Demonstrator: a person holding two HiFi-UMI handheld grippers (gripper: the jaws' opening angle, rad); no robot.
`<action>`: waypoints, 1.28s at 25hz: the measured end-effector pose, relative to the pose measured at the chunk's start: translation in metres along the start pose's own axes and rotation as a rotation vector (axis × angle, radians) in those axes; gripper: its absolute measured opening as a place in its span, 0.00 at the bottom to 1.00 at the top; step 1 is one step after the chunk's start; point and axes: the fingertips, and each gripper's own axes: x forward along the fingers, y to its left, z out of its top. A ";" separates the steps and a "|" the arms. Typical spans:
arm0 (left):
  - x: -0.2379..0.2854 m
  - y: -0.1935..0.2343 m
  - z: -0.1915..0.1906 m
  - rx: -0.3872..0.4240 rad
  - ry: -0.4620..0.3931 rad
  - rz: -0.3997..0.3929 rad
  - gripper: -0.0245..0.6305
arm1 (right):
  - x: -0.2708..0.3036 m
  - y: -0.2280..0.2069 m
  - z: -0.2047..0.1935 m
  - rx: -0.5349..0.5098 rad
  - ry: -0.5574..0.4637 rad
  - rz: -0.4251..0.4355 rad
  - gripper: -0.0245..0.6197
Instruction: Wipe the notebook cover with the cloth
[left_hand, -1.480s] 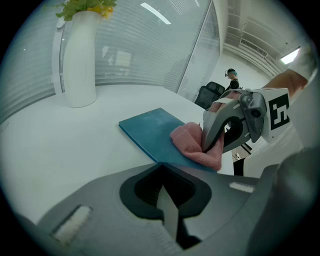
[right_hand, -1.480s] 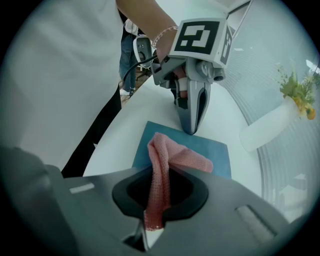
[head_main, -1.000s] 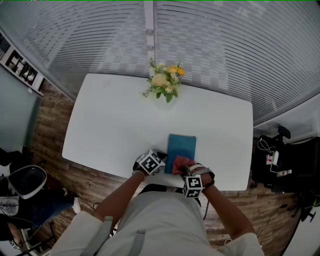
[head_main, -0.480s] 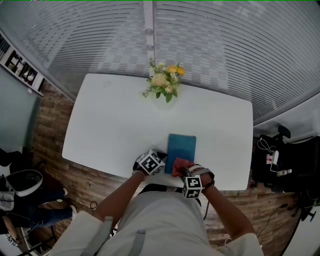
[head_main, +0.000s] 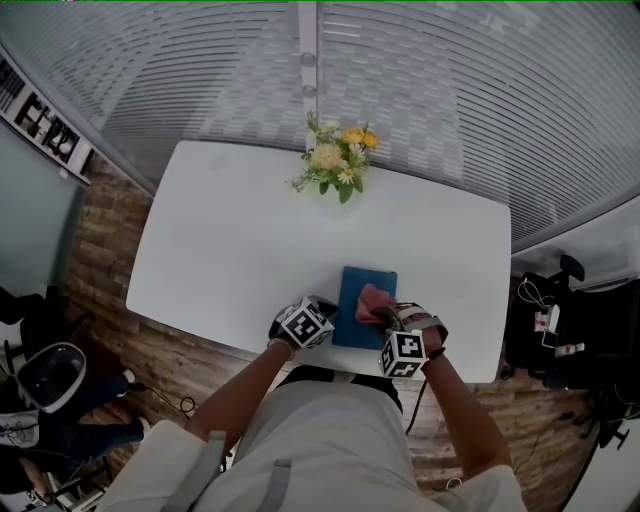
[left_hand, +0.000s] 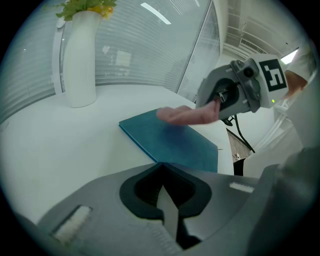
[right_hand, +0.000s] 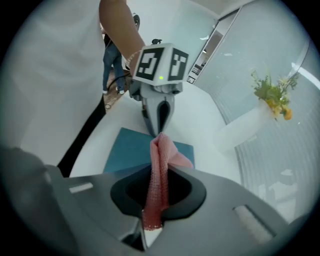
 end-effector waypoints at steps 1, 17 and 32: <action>0.000 0.000 0.000 -0.001 0.001 0.000 0.04 | -0.001 -0.013 -0.005 -0.007 0.012 -0.036 0.08; 0.000 0.000 0.001 -0.005 0.001 -0.008 0.04 | 0.029 -0.090 -0.062 -0.132 0.123 -0.167 0.08; 0.003 0.000 -0.002 -0.012 0.009 -0.015 0.04 | 0.056 -0.074 -0.087 -0.104 0.140 -0.116 0.05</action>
